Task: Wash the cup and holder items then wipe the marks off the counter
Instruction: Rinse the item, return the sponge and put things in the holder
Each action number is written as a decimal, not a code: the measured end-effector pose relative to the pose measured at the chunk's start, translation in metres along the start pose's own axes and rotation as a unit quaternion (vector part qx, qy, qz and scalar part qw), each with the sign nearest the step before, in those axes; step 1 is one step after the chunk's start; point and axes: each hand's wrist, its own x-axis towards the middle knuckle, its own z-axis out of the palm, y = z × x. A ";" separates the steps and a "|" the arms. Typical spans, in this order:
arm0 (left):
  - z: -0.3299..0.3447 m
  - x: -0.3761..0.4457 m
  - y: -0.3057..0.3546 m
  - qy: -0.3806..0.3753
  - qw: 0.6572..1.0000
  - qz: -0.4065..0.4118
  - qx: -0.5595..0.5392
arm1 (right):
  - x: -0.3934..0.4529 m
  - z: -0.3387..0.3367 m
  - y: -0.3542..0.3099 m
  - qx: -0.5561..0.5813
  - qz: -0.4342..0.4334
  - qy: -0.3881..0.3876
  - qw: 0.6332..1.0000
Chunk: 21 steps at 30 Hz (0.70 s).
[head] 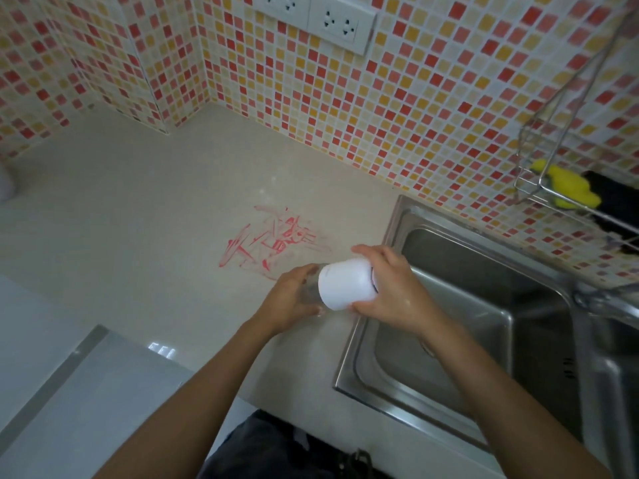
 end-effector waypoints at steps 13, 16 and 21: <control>-0.001 -0.004 0.005 0.042 0.998 0.046 -0.032 | 0.025 0.054 -0.015 0.151 0.039 -0.047 0.987; 0.000 -0.004 0.005 0.024 0.998 0.027 -0.044 | 0.024 0.062 -0.006 0.271 0.115 -0.049 0.954; 0.001 -0.004 0.003 0.024 0.999 0.018 -0.042 | 0.026 0.072 -0.004 0.321 0.109 -0.034 0.940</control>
